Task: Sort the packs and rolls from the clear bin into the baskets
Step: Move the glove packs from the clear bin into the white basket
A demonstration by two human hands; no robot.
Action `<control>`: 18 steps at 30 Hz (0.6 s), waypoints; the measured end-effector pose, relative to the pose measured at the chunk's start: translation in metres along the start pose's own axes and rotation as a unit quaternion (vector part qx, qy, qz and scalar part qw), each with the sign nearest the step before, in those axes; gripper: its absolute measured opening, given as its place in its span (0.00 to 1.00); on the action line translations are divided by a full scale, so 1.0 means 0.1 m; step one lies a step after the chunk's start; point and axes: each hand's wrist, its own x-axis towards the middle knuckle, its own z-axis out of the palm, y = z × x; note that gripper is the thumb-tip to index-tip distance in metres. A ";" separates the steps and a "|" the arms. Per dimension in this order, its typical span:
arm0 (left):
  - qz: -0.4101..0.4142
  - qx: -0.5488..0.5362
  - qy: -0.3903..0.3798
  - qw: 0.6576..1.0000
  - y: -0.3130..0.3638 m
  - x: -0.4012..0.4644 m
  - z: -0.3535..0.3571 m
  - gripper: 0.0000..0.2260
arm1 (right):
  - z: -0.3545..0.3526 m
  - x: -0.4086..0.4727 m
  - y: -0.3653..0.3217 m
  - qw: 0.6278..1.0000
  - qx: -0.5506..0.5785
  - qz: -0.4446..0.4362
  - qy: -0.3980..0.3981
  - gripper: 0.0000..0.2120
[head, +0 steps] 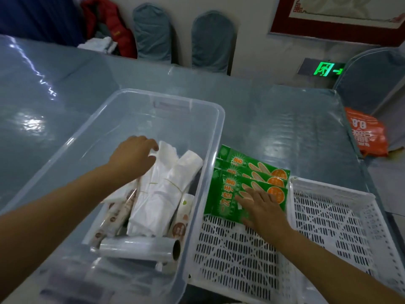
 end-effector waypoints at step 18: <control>-0.090 -0.137 -0.215 0.963 -0.17 -0.24 0.84 0.14 | -0.72 0.26 -0.43 0.950 0.121 0.058 0.282 0.15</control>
